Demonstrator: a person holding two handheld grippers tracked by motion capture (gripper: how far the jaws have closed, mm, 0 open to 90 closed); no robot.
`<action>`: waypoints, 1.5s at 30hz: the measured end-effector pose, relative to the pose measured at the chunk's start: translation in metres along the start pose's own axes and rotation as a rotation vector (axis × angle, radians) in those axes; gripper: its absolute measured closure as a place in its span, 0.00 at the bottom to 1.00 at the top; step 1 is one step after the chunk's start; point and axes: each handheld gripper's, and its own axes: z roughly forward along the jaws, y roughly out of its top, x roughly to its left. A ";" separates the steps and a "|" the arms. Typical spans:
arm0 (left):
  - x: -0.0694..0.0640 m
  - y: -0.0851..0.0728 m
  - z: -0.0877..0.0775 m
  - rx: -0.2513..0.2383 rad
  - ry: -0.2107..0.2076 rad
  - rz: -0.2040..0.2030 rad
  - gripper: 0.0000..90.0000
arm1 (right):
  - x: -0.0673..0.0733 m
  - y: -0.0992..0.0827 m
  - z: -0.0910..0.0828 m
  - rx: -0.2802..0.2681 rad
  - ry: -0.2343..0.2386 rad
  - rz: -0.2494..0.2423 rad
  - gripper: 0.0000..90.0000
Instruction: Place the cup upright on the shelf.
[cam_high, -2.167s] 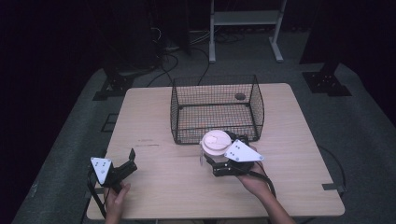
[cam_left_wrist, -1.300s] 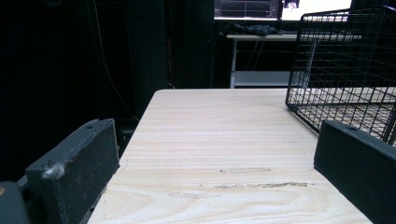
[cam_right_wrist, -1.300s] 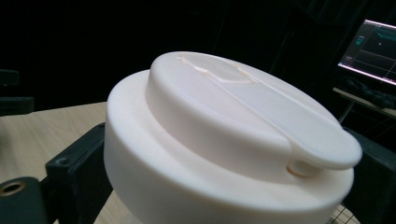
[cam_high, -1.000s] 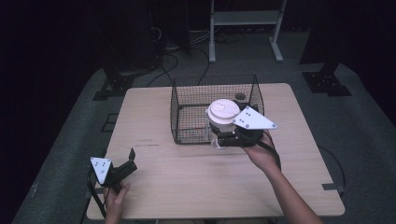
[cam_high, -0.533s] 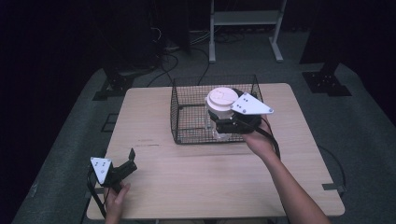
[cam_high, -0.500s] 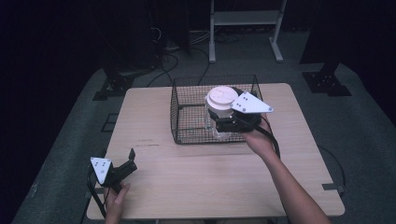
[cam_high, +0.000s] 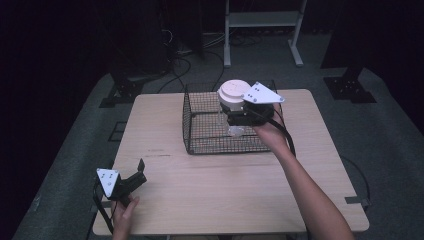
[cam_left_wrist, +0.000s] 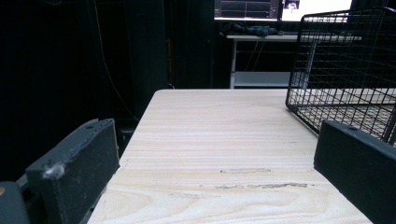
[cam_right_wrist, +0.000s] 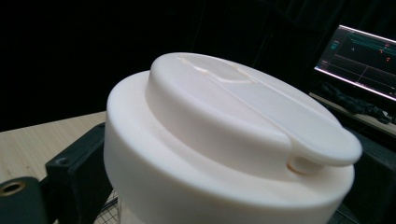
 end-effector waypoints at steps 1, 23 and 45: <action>0.000 0.000 0.000 0.000 0.000 0.000 0.00 | -0.001 0.000 0.003 0.002 0.002 0.002 0.05; 0.000 0.000 0.000 0.000 -0.002 -0.006 0.00 | -0.020 -0.021 0.063 0.037 -0.026 0.051 0.05; 0.000 0.000 0.000 0.000 -0.006 -0.003 0.00 | -0.018 -0.060 0.098 0.085 0.008 0.076 0.05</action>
